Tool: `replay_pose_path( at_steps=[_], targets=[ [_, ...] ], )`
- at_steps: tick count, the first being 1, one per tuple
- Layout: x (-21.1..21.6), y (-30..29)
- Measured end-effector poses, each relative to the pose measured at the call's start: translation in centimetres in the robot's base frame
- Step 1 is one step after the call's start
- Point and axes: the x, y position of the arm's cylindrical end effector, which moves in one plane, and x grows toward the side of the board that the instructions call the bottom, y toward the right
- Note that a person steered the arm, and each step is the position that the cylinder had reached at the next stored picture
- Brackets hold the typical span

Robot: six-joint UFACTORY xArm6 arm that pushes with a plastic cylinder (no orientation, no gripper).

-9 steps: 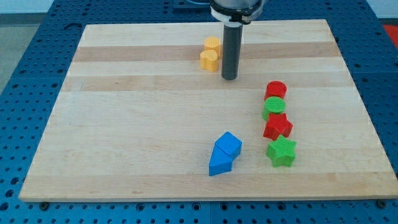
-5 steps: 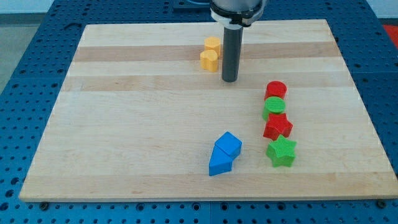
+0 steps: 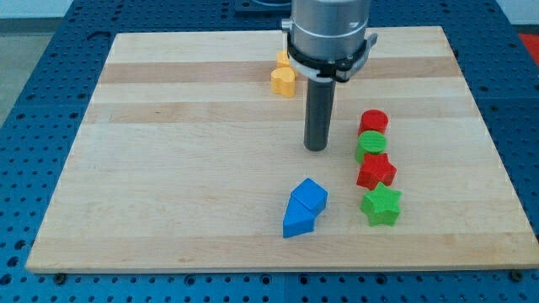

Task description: Push the blue cube to the center

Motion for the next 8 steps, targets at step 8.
replay_pose_path(
  at_steps=[8],
  targets=[
    [16.2, -5.8]
  ],
)
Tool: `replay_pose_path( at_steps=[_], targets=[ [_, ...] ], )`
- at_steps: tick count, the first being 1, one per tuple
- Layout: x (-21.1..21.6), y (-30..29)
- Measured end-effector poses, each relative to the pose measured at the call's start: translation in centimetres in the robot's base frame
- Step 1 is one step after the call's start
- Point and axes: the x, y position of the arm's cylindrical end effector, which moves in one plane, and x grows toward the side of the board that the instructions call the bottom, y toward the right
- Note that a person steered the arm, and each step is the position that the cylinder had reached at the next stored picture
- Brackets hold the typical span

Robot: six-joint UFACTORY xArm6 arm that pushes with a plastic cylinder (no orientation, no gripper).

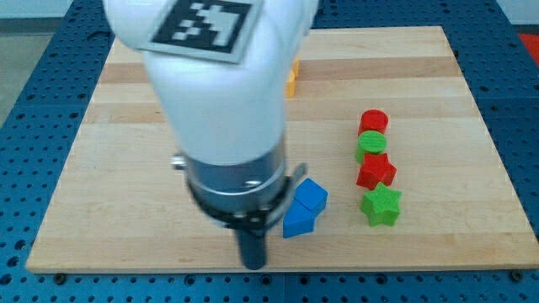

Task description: Push the blue cube to the center

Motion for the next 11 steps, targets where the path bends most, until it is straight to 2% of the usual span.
replay_pose_path(
  at_steps=[2, 3, 4, 6, 7, 8, 9, 10, 11],
  targets=[
    [-0.1, 1.3],
    [0.0, 5.8],
    [0.0, 6.0],
    [-6.5, 3.9],
    [-6.5, 3.9],
    [-8.5, 3.6],
    [-5.5, 5.1],
    [-5.0, 7.7],
    [-9.0, 7.1]
  ],
)
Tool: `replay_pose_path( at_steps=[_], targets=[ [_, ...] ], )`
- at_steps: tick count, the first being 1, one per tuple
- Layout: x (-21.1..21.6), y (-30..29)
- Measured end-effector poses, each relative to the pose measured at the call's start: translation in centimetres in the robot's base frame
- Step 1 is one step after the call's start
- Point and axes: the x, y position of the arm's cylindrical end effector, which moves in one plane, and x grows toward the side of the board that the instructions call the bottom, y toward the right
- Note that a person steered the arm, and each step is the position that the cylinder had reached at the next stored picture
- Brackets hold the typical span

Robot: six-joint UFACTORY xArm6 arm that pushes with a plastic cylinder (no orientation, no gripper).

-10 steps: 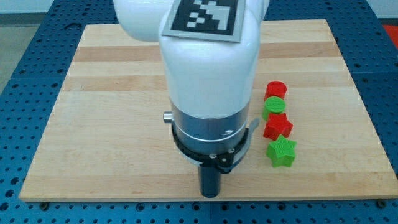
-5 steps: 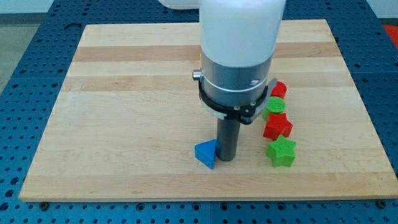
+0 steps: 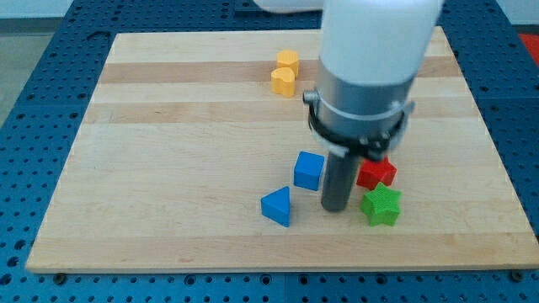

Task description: Push the blue cube to the center

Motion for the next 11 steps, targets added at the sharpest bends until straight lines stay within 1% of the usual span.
replay_pose_path(
  at_steps=[2, 3, 5, 6, 7, 8, 9, 11],
  targets=[
    [-4.7, -1.4],
    [-5.0, -1.4],
    [-1.1, -1.2],
    [-0.7, -2.0],
    [-2.2, -4.2],
    [-2.2, -4.2],
    [-4.8, -4.2],
    [-6.4, -4.2]
  ],
)
